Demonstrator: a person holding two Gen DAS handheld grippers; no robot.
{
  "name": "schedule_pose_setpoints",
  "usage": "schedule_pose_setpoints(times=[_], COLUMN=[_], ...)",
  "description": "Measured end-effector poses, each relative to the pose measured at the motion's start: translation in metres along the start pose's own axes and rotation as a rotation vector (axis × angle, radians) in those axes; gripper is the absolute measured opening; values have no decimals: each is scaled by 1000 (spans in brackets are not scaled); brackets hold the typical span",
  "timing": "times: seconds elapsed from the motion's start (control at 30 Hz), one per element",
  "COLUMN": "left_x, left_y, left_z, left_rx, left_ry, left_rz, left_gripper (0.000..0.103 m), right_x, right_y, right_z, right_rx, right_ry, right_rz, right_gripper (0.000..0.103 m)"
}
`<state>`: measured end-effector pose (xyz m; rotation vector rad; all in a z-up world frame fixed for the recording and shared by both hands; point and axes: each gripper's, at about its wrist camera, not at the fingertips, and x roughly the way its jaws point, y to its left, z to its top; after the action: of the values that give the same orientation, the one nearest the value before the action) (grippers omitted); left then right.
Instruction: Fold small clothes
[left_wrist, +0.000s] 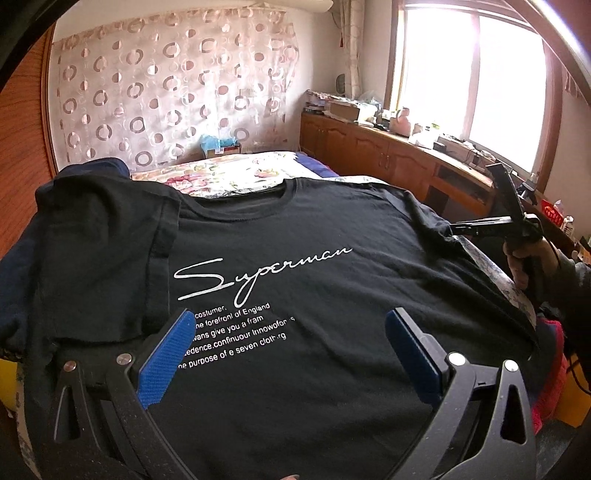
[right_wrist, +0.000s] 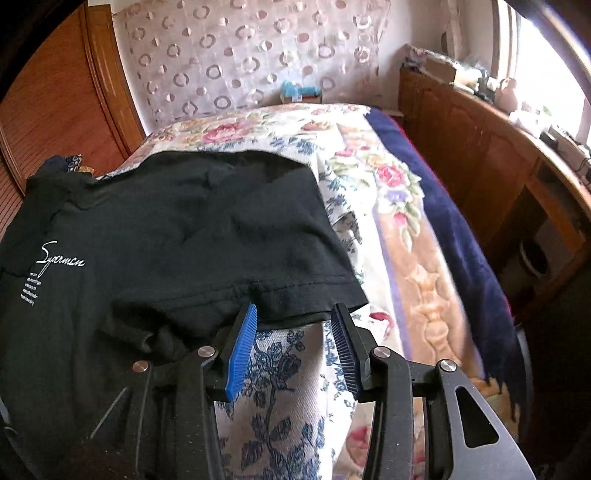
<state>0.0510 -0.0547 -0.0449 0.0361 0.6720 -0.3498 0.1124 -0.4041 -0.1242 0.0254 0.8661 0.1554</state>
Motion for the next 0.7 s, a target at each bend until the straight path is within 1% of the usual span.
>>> schedule_pose_setpoints(times=[0.07, 0.17, 0.2, 0.23, 0.3, 0.37, 0.43, 0.57, 0.7], left_x=[1, 0, 0, 0, 0, -1, -2, -3, -7], left_y=[0, 1, 2, 2, 3, 4, 4, 6, 10], left_z=[0, -1, -1, -1, -2, -2, -3, -4, -3], left_rx=[-2, -5, -6, -7, -9, -11, -14, -16, -27], left_ry=[5, 6, 5, 5, 5, 4, 5, 6, -5], left_rz=[2, 4, 4, 5, 8, 8, 9, 15, 20], left_gripper=[103, 103, 103, 103, 103, 103, 103, 103, 103], right_x=[1, 1, -1, -3, -1, 0, -4, -15, -33], right_y=[-1, 3, 5, 9, 13, 16, 21, 30, 57], right_z=[4, 11, 12, 9, 7, 5, 5, 11, 22], right_rx=[1, -36, -55, -90, -142, -161, -186, -207, -267], right_ry=[-1, -12, -18, -31, -35, -41, -68, -130, -202], right_rz=[13, -2, -15, -46, -74, -84, -106, -99, -59], right_gripper=[43, 37, 26, 3, 3, 3, 3, 3, 3])
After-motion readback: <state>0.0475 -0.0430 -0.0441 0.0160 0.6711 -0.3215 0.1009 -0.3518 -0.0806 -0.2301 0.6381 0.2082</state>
